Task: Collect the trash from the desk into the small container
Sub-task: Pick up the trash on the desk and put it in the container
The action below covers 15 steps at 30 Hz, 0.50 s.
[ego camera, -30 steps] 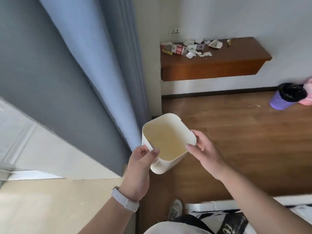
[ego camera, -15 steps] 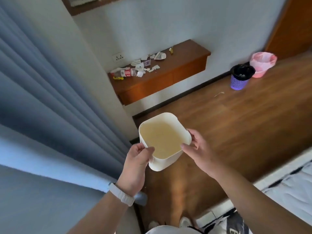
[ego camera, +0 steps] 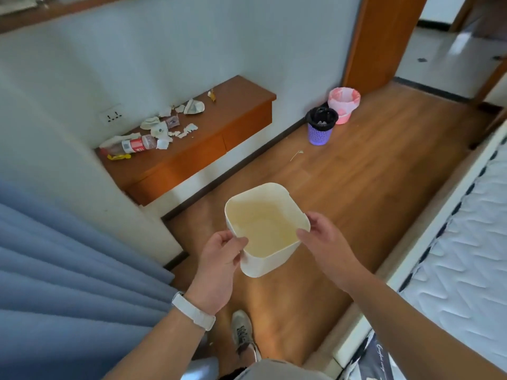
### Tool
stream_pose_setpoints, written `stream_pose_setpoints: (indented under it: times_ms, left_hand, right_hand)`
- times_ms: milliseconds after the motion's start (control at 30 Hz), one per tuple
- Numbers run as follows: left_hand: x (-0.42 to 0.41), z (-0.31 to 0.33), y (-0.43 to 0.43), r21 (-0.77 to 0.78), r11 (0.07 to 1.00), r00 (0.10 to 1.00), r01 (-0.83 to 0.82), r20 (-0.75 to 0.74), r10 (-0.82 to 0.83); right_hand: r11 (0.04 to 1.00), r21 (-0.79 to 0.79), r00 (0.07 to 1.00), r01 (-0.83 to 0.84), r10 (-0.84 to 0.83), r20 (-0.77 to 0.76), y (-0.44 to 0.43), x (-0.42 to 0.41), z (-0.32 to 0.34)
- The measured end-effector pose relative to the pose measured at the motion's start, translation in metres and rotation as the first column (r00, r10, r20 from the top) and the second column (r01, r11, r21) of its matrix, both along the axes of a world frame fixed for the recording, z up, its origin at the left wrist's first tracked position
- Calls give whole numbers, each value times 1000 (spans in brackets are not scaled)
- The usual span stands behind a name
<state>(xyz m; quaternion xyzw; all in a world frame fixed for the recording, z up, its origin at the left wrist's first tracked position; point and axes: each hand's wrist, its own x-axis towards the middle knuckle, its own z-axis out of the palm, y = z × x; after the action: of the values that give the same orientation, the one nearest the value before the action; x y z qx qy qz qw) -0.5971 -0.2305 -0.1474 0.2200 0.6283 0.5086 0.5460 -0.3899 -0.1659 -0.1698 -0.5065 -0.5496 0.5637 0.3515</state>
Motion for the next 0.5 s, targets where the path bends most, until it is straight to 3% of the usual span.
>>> stream_pose_setpoints:
  times_ms: [200,500]
  left_hand:
    - [-64,3,68,55,995,995,79,57,-82]
    - [-169,-10,137,83,993,989,82,118,-92]
  right_hand:
    - [997,52,995,51,-55,78,53,-57,13]
    - [993,118,986,-29,9,166,121,-154,25]
